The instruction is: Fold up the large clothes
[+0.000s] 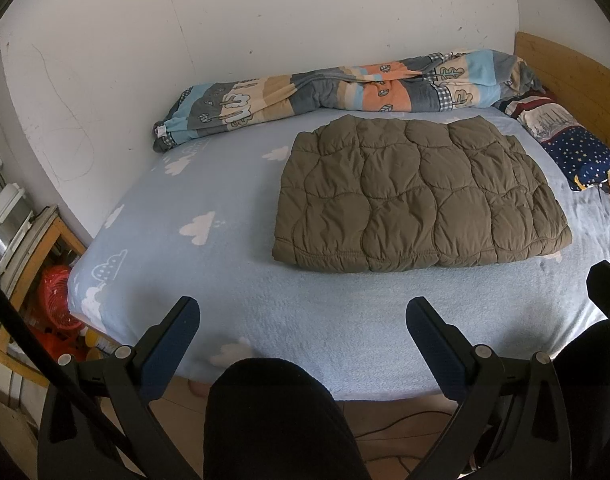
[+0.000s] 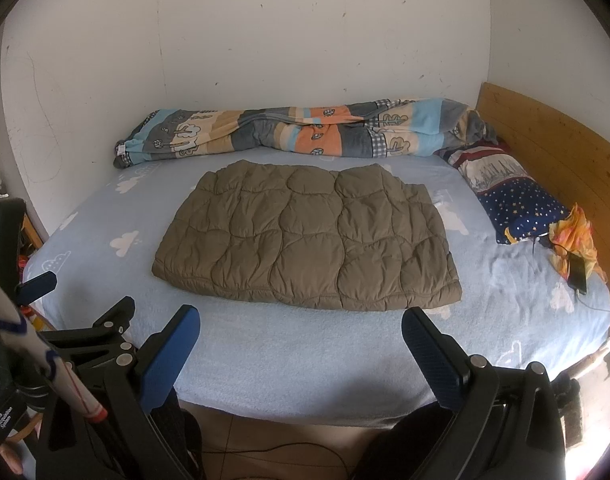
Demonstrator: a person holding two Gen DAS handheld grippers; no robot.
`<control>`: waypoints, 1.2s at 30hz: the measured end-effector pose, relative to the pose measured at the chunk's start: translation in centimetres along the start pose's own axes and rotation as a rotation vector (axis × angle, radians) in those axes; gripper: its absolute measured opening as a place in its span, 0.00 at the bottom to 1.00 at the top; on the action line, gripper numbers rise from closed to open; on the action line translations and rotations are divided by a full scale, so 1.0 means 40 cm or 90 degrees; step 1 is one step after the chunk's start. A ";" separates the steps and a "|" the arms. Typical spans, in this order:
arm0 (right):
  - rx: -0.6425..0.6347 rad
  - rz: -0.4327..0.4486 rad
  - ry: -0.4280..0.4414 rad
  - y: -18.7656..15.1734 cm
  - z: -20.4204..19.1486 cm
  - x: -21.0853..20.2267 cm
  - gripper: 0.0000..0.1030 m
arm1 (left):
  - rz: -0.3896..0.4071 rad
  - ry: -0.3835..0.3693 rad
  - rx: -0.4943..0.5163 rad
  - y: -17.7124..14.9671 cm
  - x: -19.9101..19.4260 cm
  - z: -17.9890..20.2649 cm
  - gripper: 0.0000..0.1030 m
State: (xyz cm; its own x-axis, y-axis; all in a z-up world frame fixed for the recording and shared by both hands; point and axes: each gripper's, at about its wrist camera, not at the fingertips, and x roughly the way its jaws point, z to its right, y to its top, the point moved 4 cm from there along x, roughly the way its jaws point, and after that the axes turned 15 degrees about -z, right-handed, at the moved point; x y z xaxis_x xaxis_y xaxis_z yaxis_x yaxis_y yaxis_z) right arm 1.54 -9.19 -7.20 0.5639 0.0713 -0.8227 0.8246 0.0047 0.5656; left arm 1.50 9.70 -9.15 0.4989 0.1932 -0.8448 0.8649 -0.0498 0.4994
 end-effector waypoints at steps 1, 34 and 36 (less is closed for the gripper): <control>0.000 0.001 0.000 0.003 0.000 0.000 0.99 | 0.000 0.000 0.000 -0.001 0.000 -0.001 1.00; 0.000 0.005 -0.002 -0.006 -0.004 -0.015 0.99 | 0.019 0.006 -0.004 -0.014 -0.045 -0.020 1.00; -0.001 0.009 -0.003 -0.009 -0.011 -0.025 0.99 | 0.025 0.007 -0.007 -0.017 -0.056 -0.028 1.00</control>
State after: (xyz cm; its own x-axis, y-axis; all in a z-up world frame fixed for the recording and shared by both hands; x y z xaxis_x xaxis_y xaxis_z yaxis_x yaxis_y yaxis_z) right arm 0.64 -8.80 -6.55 0.5755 0.0665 -0.8151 0.8167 0.0054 0.5771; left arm -0.29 10.38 -7.38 0.5317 0.2020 -0.8225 0.8441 -0.0468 0.5342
